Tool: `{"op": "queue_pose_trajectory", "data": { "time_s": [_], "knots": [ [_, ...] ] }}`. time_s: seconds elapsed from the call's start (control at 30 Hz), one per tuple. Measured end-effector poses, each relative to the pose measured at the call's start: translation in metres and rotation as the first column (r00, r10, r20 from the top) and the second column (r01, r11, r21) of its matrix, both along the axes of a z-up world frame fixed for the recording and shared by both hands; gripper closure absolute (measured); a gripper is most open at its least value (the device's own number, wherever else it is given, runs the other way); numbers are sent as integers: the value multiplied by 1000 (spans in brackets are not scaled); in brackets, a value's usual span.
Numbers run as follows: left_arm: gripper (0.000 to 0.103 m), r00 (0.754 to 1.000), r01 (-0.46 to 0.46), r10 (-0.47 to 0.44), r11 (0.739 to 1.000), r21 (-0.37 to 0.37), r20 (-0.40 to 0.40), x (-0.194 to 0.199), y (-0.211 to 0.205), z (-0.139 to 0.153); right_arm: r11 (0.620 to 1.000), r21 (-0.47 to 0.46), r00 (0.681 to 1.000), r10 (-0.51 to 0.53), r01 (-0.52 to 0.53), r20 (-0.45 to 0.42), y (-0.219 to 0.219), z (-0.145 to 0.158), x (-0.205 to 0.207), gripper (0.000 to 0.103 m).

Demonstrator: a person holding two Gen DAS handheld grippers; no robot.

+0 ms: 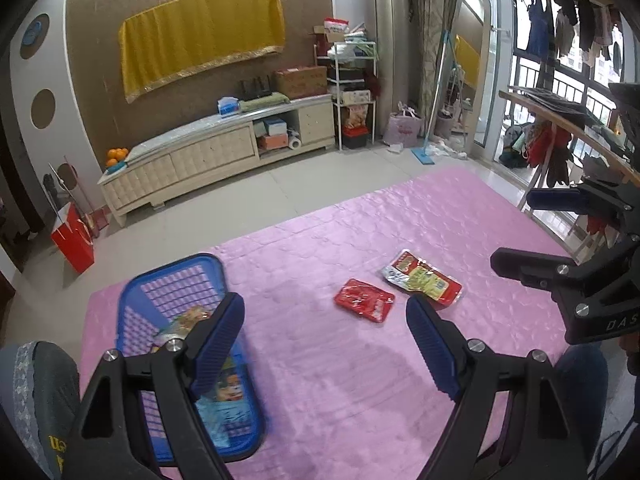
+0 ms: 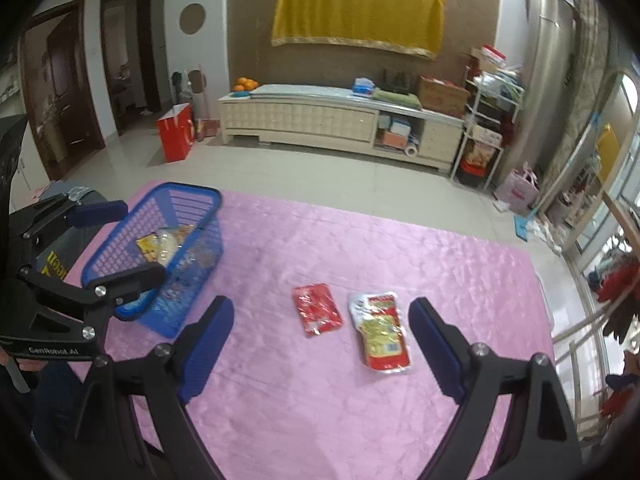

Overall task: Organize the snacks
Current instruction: 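Move both grippers back toward the red packets on the table, then grasp the silver-red spicy snack bag with the right gripper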

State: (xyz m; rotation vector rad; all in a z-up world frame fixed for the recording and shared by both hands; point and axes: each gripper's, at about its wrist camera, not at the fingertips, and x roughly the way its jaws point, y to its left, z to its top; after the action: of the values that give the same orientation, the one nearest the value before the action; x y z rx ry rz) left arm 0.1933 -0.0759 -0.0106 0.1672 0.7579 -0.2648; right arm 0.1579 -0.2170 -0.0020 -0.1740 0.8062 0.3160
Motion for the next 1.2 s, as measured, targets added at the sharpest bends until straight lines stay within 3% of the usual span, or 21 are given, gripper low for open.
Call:
{"op": "queue_pose_trajectory", "data": {
  "time_s": [0.23, 0.43, 0.63, 0.97, 1.2],
  "knots": [
    [22, 996, -15, 15, 1000, 1, -85, 26, -36, -34, 998, 13, 997, -54, 55, -58, -35, -31, 22, 11],
    [22, 990, 17, -9, 999, 52, -138, 46, -62, -71, 997, 18, 986, -70, 74, -150, -58, -76, 47, 11],
    [22, 976, -10, 20, 999, 47, -217, 67, -67, -111, 999, 39, 971, -26, 36, -238, -65, -119, 70, 11],
    [22, 950, -56, 64, 998, 36, -305, 97, -68, -166, 997, -38, 925, 52, -71, -376, -60, -181, 110, 11],
    [22, 922, -90, 80, 996, -9, -380, 115, -60, -197, 997, -9, 879, 58, -70, -473, -74, -214, 131, 11]
  ]
}}
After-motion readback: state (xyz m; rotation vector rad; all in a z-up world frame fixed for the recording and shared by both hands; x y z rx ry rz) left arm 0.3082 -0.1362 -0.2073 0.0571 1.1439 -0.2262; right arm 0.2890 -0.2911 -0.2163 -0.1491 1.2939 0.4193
